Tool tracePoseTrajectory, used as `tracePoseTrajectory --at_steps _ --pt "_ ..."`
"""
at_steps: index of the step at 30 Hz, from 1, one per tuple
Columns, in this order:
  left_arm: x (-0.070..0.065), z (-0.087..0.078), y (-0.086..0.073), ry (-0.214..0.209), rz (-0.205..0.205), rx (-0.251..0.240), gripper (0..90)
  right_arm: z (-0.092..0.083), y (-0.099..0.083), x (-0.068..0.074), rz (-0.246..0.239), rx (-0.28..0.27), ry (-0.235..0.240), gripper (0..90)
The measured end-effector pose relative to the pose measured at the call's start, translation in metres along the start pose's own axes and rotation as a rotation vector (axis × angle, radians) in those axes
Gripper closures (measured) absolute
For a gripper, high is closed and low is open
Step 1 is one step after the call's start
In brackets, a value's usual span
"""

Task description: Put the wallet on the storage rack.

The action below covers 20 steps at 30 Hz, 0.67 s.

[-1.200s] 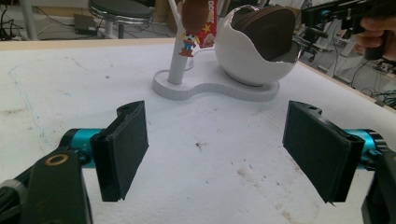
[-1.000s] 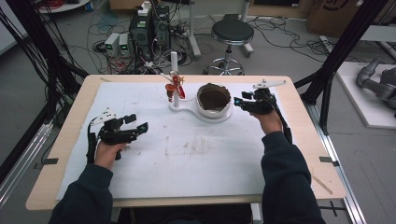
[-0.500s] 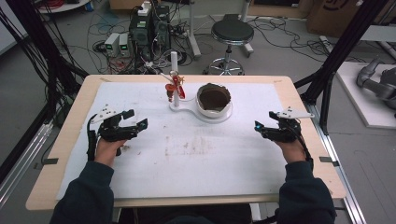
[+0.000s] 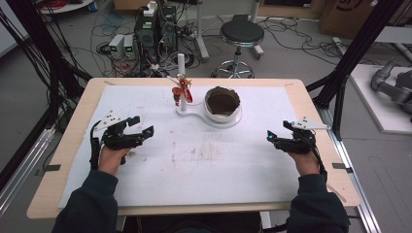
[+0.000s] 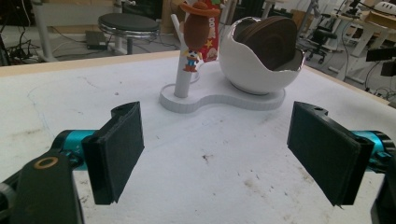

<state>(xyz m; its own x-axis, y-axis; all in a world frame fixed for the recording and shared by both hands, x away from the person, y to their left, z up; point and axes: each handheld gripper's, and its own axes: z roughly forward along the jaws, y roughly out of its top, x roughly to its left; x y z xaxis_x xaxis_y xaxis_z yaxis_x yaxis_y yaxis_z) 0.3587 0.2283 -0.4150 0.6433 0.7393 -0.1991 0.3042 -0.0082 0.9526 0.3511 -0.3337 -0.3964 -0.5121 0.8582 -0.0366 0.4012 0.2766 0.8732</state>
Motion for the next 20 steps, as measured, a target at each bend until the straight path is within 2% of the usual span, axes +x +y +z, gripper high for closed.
tracePoseTrajectory --at_steps 20 --pt "0.0008 -0.0017 -0.0012 0.015 0.0 -0.008 19.0 0.0033 -0.0001 -0.0003 0.0 -0.001 0.015 21.8"
